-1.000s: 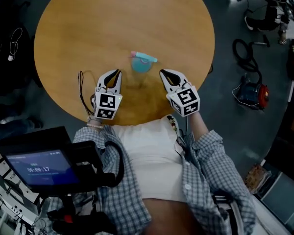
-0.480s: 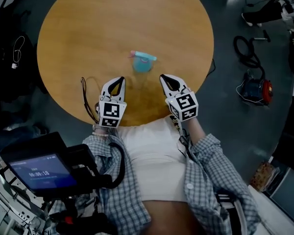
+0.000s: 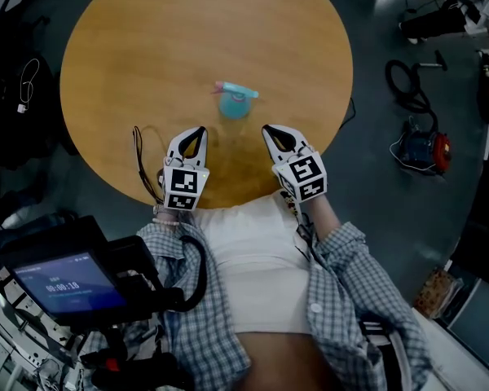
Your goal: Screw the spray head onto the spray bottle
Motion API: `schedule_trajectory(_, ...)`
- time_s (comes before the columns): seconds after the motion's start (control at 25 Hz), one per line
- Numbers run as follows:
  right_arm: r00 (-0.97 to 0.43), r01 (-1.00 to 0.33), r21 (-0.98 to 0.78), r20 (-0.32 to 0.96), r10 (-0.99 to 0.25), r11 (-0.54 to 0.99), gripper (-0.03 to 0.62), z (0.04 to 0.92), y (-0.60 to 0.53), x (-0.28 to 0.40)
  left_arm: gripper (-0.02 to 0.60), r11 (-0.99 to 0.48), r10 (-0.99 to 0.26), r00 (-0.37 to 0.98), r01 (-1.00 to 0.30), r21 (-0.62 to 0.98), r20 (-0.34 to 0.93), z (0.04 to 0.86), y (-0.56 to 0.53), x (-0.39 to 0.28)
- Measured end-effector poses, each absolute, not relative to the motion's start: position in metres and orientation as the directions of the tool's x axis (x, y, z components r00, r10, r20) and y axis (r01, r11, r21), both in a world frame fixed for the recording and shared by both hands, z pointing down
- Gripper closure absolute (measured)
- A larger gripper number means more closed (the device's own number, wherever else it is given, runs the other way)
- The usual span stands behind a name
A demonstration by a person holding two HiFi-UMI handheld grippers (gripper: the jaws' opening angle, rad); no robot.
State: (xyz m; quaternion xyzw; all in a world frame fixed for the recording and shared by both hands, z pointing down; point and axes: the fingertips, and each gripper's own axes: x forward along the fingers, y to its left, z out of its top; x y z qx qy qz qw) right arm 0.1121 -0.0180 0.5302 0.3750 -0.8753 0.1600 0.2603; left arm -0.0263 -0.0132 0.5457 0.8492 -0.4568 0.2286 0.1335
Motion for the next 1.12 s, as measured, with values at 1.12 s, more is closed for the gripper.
schedule_trajectory(1.12,-0.592,-0.726,-0.092,0.587,-0.552,0.682,0.600,0.5321,-0.0166,0.1096,0.575,-0.551,-0.710,0.481,-0.834,0.019,0.514,0.5476,-0.0118,-0.0251)
